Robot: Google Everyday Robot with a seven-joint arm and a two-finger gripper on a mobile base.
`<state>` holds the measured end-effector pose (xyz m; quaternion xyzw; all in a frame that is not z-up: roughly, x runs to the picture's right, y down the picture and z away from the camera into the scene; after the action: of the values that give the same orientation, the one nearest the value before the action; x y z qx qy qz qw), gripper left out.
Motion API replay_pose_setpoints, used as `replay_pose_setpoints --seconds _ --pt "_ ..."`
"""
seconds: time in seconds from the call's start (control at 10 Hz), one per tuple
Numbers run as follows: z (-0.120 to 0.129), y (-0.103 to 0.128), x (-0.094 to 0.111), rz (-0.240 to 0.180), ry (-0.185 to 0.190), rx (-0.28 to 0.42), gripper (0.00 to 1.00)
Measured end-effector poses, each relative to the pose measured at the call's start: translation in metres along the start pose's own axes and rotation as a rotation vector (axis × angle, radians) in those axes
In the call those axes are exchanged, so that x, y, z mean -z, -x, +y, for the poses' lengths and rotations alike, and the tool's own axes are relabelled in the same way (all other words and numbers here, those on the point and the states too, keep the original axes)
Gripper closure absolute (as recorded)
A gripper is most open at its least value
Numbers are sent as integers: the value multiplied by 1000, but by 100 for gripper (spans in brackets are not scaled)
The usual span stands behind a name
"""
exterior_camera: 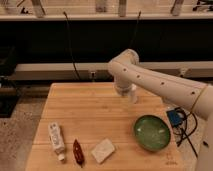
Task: Move the arm in a circular motion
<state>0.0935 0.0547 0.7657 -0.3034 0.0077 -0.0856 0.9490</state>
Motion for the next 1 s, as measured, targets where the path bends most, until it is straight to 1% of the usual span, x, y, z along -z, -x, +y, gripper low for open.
replay_pose_setpoints --seconds 0.1,0.2,0.3,0.4,0.5,0.6,0.8,0.9,1.0 --pt "-2 4 -2 0 3 14 24" --pt "-2 3 -3 4 6 17 22" --pt "-3 3 -4 6 7 26 26" --pt "-5 7 -5 7 7 43 33" --pt "-7 19 -5 9 8 67 44" --pt "-6 28 -5 9 11 80 46" --pt "-4 27 -6 14 12 93 42" --pt "-7 27 -7 14 12 100 43" --pt "-8 31 -7 14 14 112 49"
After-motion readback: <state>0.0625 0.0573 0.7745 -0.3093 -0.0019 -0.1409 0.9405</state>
